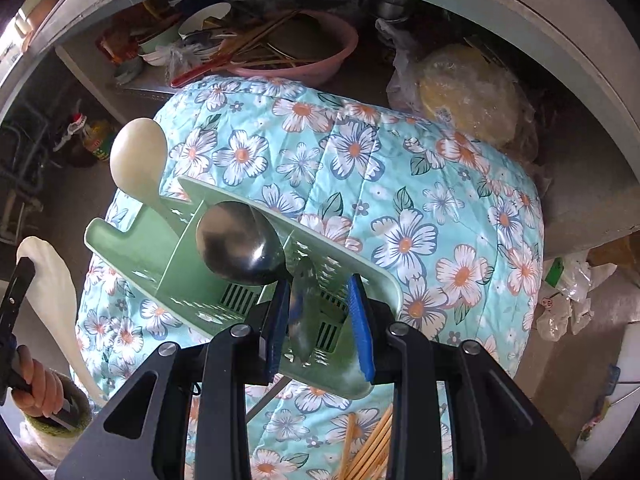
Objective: Organize utensils
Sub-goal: 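Insert the large metal spoon into the green holder and open the right tool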
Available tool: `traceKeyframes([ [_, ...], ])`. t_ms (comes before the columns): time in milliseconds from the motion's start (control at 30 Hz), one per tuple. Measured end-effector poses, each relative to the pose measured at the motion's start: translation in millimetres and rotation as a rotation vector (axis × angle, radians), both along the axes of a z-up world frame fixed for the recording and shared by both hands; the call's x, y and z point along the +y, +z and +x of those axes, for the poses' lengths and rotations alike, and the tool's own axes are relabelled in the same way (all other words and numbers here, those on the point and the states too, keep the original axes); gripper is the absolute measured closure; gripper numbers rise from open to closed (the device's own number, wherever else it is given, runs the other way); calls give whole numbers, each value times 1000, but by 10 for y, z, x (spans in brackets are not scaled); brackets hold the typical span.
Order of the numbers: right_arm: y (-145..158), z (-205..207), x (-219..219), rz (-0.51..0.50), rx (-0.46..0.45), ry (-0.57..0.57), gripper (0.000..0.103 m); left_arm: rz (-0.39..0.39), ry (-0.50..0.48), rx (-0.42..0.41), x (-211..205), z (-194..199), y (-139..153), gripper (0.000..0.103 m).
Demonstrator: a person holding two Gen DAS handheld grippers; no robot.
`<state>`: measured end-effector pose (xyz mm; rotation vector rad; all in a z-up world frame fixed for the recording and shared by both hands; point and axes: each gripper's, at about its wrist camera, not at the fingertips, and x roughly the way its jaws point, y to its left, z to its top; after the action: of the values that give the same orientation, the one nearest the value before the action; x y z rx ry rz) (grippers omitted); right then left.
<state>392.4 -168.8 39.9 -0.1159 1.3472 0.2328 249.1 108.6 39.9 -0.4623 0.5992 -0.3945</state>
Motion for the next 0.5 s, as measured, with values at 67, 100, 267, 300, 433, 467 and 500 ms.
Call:
traceKeyframes([
  [67,-42,20,11,1,16,-3,76,0,2,3,10,3,-9,100],
  [100,-59,29,16,-5,20,-2,77,-1,3,6,20,9,-17,100],
  [267,-78,47,24,-9,26,-2,84,-9,9,17,49,32,-45,100],
  [300,-77,46,27,-4,27,0,90,-9,10,18,50,34,-46,100],
  [433,-39,3,87,-21,-12,11,96,-12,12,24,49,47,-60,100],
  [467,-16,-9,93,-28,-30,8,97,-13,12,26,48,50,-65,100],
  [500,16,-24,102,-42,-53,8,98,-13,12,27,46,50,-68,100],
])
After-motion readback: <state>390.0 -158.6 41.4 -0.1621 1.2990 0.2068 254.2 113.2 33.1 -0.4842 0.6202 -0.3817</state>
